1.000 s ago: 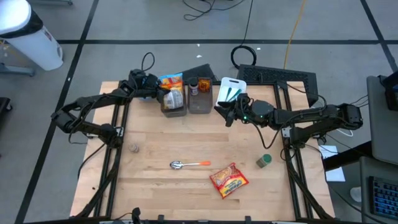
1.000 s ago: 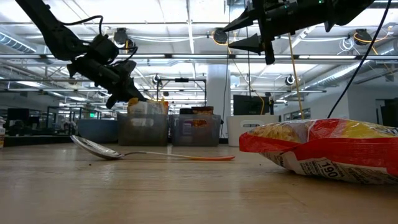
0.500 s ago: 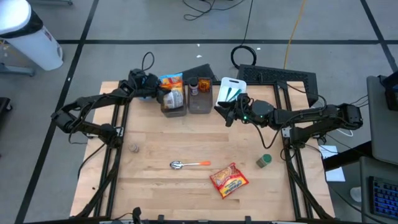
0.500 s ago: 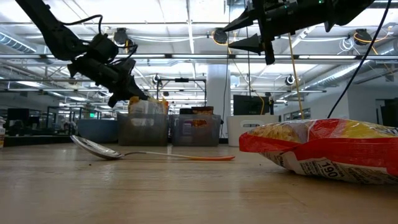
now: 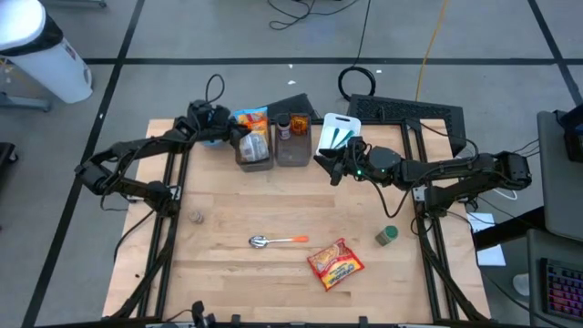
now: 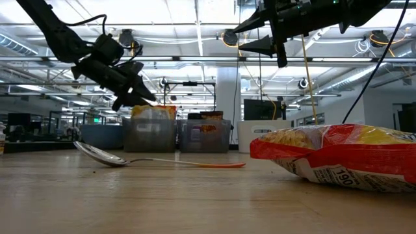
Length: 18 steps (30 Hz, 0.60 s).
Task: Pick & Place Food Item
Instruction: Put the orange spoon into the white bin
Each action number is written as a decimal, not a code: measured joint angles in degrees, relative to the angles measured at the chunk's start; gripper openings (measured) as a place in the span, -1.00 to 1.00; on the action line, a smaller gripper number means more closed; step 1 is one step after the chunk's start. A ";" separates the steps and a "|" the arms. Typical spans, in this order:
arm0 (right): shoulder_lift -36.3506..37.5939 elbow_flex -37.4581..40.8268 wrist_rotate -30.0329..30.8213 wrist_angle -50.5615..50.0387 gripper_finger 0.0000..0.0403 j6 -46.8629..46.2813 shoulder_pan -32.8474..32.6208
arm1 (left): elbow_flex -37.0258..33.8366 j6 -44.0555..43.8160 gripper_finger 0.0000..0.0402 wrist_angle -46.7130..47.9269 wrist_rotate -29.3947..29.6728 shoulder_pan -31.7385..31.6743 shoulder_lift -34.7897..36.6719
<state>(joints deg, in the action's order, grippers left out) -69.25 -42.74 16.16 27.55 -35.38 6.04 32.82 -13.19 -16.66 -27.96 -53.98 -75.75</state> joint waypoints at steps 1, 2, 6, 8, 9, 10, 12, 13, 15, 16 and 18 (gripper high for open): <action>0.00 0.00 0.00 0.00 -0.03 0.00 0.00 | 0.38 -0.01 -0.15 0.12 -0.01 0.00 0.00; 0.00 0.00 0.00 0.00 -0.03 0.00 0.00 | 0.90 -0.02 -0.13 0.17 -0.01 0.00 0.00; 0.00 0.00 0.00 0.00 -0.03 0.02 0.02 | 4.47 -0.07 -0.12 0.63 -1.07 0.00 0.00; 0.00 0.00 0.00 0.00 -0.03 0.02 0.02 | 7.35 -0.06 -0.12 2.35 -2.83 0.00 0.00; 0.00 0.00 0.00 0.02 -0.03 0.02 0.02 | 9.01 -0.08 -0.12 3.68 -3.73 0.00 0.00; 0.00 0.00 0.00 0.02 -0.03 0.06 0.02 | 10.62 -0.11 -0.12 5.08 -4.74 0.00 0.00; 0.00 0.00 0.00 0.02 -0.03 0.11 0.02 | 13.81 -0.19 -0.12 7.37 -6.72 0.00 0.00; 0.00 0.00 0.00 0.02 -0.03 0.11 0.02 | 15.34 -0.22 -0.12 8.18 -7.45 0.00 0.00; 0.00 0.00 0.06 0.02 -0.03 0.21 0.02 | 17.86 -1.08 -0.12 8.67 -8.63 0.00 0.01; 0.00 0.00 0.07 0.02 -0.03 0.36 0.01 | 18.99 -1.97 -0.12 8.67 -9.01 0.00 0.01; 0.00 0.00 0.07 0.04 -0.03 0.59 0.02 | 21.10 -4.34 -0.12 8.72 -9.53 0.00 0.00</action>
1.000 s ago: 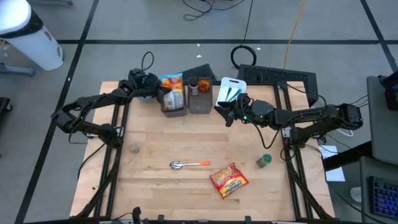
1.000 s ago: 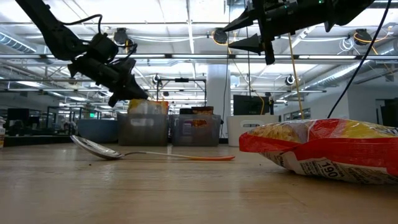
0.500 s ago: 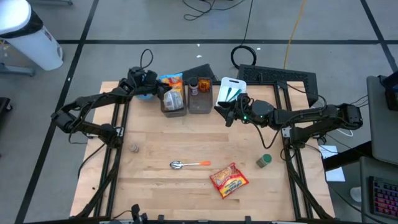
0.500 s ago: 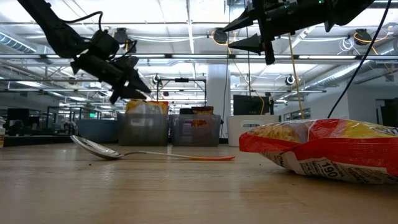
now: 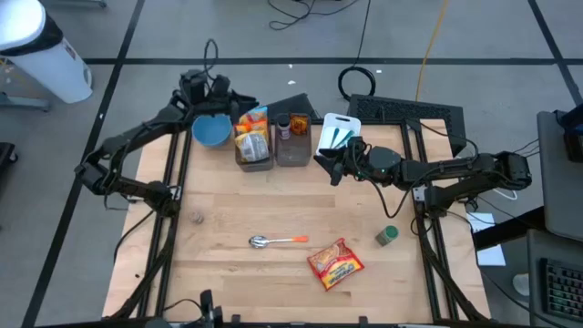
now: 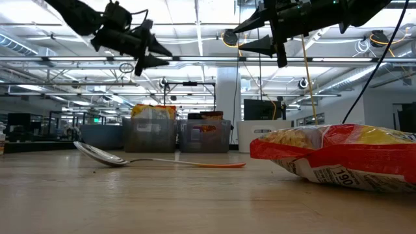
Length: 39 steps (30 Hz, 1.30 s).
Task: Pick & Place Food Item
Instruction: Put the orange spoon into the white bin
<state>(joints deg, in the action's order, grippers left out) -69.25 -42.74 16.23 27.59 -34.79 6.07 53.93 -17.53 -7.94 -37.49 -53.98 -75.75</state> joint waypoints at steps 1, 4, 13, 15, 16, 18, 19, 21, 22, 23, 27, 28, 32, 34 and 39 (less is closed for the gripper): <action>0.00 0.00 0.02 0.02 -0.03 0.00 0.00 | 1.03 -1.11 -0.12 -0.10 0.02 0.00 0.00; -0.02 0.00 0.04 0.71 -0.03 0.07 0.00 | 3.02 -4.70 -0.12 -1.13 0.00 0.00 0.04; -0.02 0.00 0.09 1.38 -0.03 0.96 -0.01 | 3.79 -17.19 -0.12 -5.68 -4.28 0.00 0.04; -0.02 0.00 0.08 1.36 -0.03 0.89 -0.02 | 3.79 -18.05 -0.12 -5.88 -7.48 0.00 0.04; -0.02 0.00 0.06 1.36 -0.03 0.51 -0.02 | 3.79 -18.90 -0.12 -6.37 -9.09 0.10 0.05; -0.02 0.00 -0.01 1.36 -0.03 -0.61 -0.02 | 3.79 -19.48 -0.12 -7.24 -11.64 0.46 0.95; -0.02 0.00 -0.02 1.33 -0.03 -0.90 -0.02 | 3.77 -19.46 -0.12 -7.42 -12.00 0.84 2.02; -0.02 0.00 -0.02 1.36 -0.03 -1.21 -0.02 | 3.77 -19.08 -0.12 -7.99 -11.53 1.49 4.82; -0.02 0.00 -0.04 1.34 -0.03 -1.20 -0.02 | 3.77 -18.86 -0.12 -7.97 -11.00 1.79 6.50; -0.02 0.00 -0.13 1.33 -0.03 -1.26 -0.02 | 3.77 -18.79 -0.12 -7.86 -10.55 2.00 8.16; -0.02 0.00 -2.62 1.29 -0.03 -2.04 -0.02 | 3.77 -18.42 -0.12 -5.47 -9.99 1.99 15.64; -0.02 0.00 -2.95 1.31 -0.03 -1.97 -0.02 | 3.79 -17.87 -0.12 -3.85 -9.97 1.99 17.63; -0.02 0.00 -2.95 1.31 -0.03 -1.60 0.00 | 3.79 -14.24 -0.12 7.98 -7.82 2.03 25.49; -0.02 0.00 -2.94 1.33 -0.03 -1.57 0.21 | 3.79 -12.12 -0.12 13.99 -6.98 2.03 29.13; -0.02 0.00 -2.99 2.84 -0.03 -1.91 0.37 | 3.79 -9.75 -0.12 26.63 -5.85 2.78 36.46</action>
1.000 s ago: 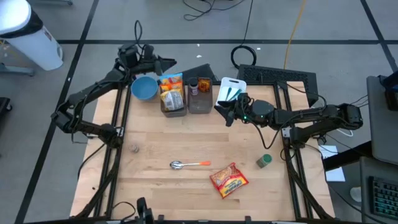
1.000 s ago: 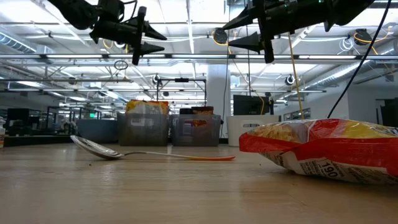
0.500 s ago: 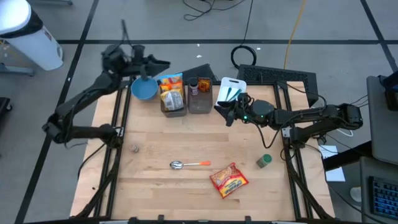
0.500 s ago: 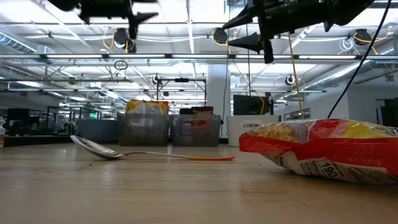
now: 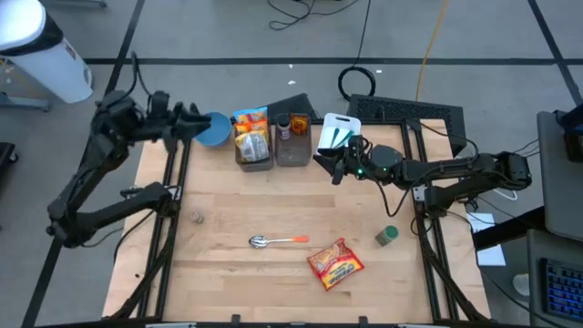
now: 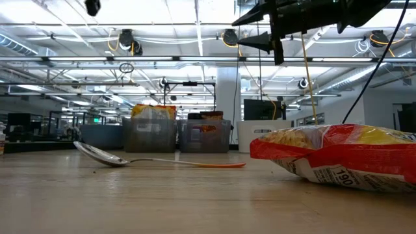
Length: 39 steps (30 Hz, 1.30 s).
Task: Pick & Place Food Item
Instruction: Put the orange spoon into the white bin
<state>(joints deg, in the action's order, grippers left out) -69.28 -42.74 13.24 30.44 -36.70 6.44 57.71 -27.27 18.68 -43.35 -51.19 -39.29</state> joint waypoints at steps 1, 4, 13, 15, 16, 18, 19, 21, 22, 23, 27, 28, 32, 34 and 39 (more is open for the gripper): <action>0.00 0.00 -0.01 0.95 -0.03 0.16 0.00 | 0.00 0.42 -0.12 1.77 0.23 0.46 0.96; 0.00 0.00 -0.03 3.96 -0.03 0.71 0.00 | 0.00 0.62 -0.12 7.33 1.72 2.34 4.03; 0.02 0.00 0.06 10.98 -0.03 1.03 -0.02 | 0.00 0.17 -0.12 17.86 2.83 9.83 9.46; 0.02 0.00 0.06 11.38 -0.03 -0.28 -0.09 | 0.00 0.17 -0.12 18.86 2.90 11.68 9.80; 0.02 0.00 0.08 11.33 -0.03 -1.18 -0.18 | 0.00 0.22 -0.12 18.91 2.89 12.59 9.81; -0.16 0.00 0.08 11.23 -0.03 -2.96 -0.29 | 0.00 0.78 -0.12 18.87 3.10 14.44 9.81; -0.35 0.00 0.18 11.23 -0.03 -3.67 -0.52 | 0.00 1.49 -0.12 18.79 3.62 15.35 9.81; -1.04 0.00 0.17 11.25 -0.03 -4.53 -0.85 | 0.00 3.92 -0.12 18.77 5.64 17.29 9.64; -1.44 0.00 0.18 11.18 -0.03 -4.64 -1.01 | 0.00 5.37 -0.12 18.67 6.66 18.22 9.17; -1.81 0.00 0.26 11.05 -0.03 -4.68 -1.24 | 0.00 6.68 -0.12 18.51 7.52 19.27 8.50; -4.13 0.00 2.32 11.03 -0.03 -6.52 -2.32 | -0.02 11.29 -0.12 18.84 10.58 23.94 5.55; -4.78 0.00 3.19 10.84 -0.03 -7.11 -2.62 | -0.02 12.31 -0.12 19.22 11.85 25.31 4.97; -7.35 0.00 3.21 11.36 -0.03 -9.69 -2.86 | -0.02 14.95 -0.12 21.26 19.98 32.19 3.17; -8.26 0.00 3.20 11.36 -0.03 -11.53 -2.86 | -0.05 15.12 -0.12 22.91 26.91 36.34 3.10; -8.55 0.00 3.03 11.93 -0.03 -11.36 -3.34 | -0.09 13.35 -0.12 22.23 42.09 47.62 3.18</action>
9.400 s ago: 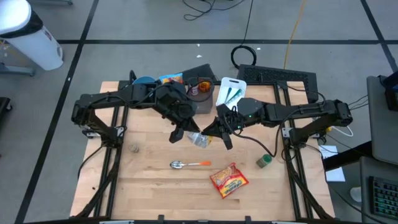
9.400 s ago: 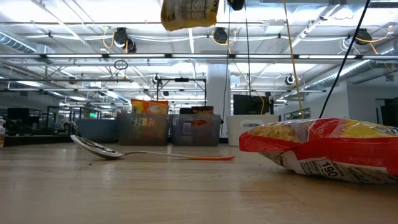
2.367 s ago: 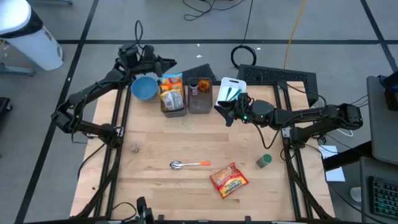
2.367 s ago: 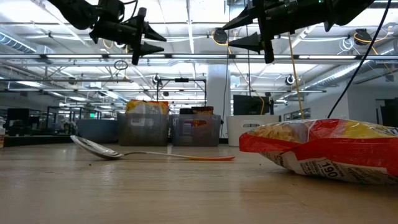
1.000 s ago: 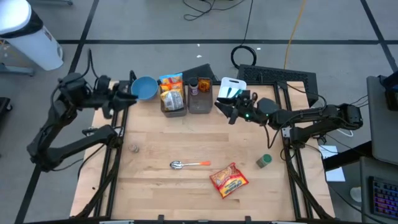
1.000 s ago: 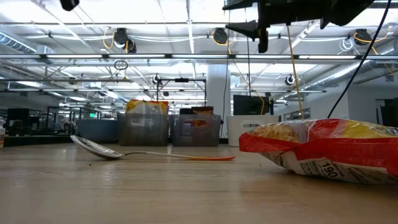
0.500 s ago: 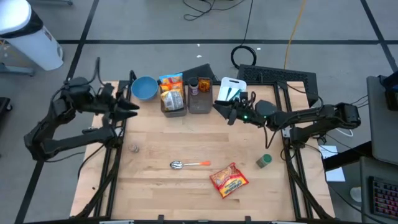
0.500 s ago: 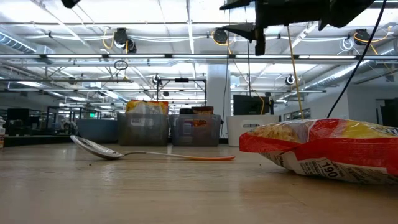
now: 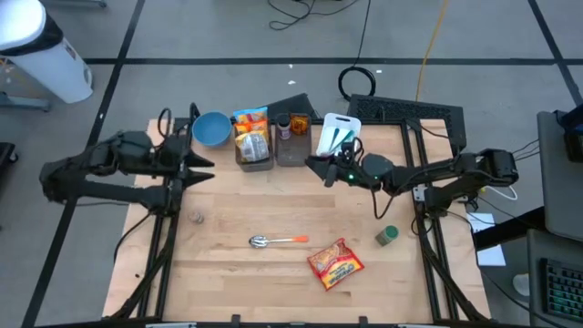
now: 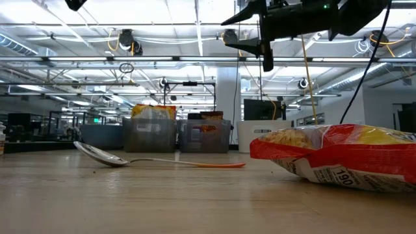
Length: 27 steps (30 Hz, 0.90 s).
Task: Pick & Place Food Item
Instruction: Put the orange spoon into the white bin
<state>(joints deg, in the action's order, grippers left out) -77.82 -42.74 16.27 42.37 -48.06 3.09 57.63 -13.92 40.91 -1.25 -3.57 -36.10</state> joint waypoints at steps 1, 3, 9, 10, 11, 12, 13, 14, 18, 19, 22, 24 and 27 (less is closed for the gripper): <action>0.04 0.00 -0.05 0.00 -0.03 0.54 -0.19 | 0.01 -0.54 -0.12 -0.67 2.51 2.40 0.00; 0.56 0.00 -0.28 -0.45 -0.03 1.41 -0.24 | 0.10 -2.04 -0.12 -1.25 7.12 7.18 -0.99; 0.68 -0.02 -7.51 0.98 -0.03 2.26 0.06 | 0.07 -7.98 -0.12 0.70 15.08 20.69 -9.39; 0.68 -0.02 -8.77 1.11 -0.03 2.26 0.06 | 0.07 -8.67 -0.12 0.78 15.19 22.52 -11.40; 0.68 -0.02 -9.49 1.14 -0.03 2.26 0.06 | 0.07 -9.41 -0.12 0.56 15.27 24.07 -13.52; 0.68 -0.01 -10.31 1.12 -0.03 2.26 0.06 | 0.07 -10.28 -0.12 0.07 15.24 25.41 -15.63; 0.68 -0.02 -10.79 1.09 -0.03 2.26 0.06 | 0.00 -11.16 -0.12 -0.43 15.25 26.54 -17.86; 0.68 -0.02 -11.61 1.13 -0.03 2.25 0.03 | 0.00 -12.07 -0.12 -0.77 15.21 27.67 -19.77; 0.68 0.00 -15.40 1.64 -0.03 1.41 0.00 | 0.00 -14.79 -0.12 -1.85 13.24 31.20 -25.57; 0.68 0.00 -16.51 1.90 -0.03 0.92 -0.10 | 0.00 -15.34 -0.12 -1.65 12.09 31.82 -26.75; 0.68 0.00 -18.06 2.14 -0.03 0.74 -0.59 | 0.00 -17.68 -0.12 -1.67 10.80 33.29 -29.58; 0.68 0.00 -17.96 2.42 -0.03 0.73 -1.10 | 0.00 -17.85 -0.12 -1.67 11.17 34.47 -31.18; 0.68 0.00 -17.82 4.60 -0.03 0.67 -1.81 | 0.00 -16.04 -0.12 -1.58 13.58 36.71 -33.18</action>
<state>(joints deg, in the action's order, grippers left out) -77.14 -42.74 -1.55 46.97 -47.39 1.29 57.63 -29.96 39.33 12.33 33.14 -69.29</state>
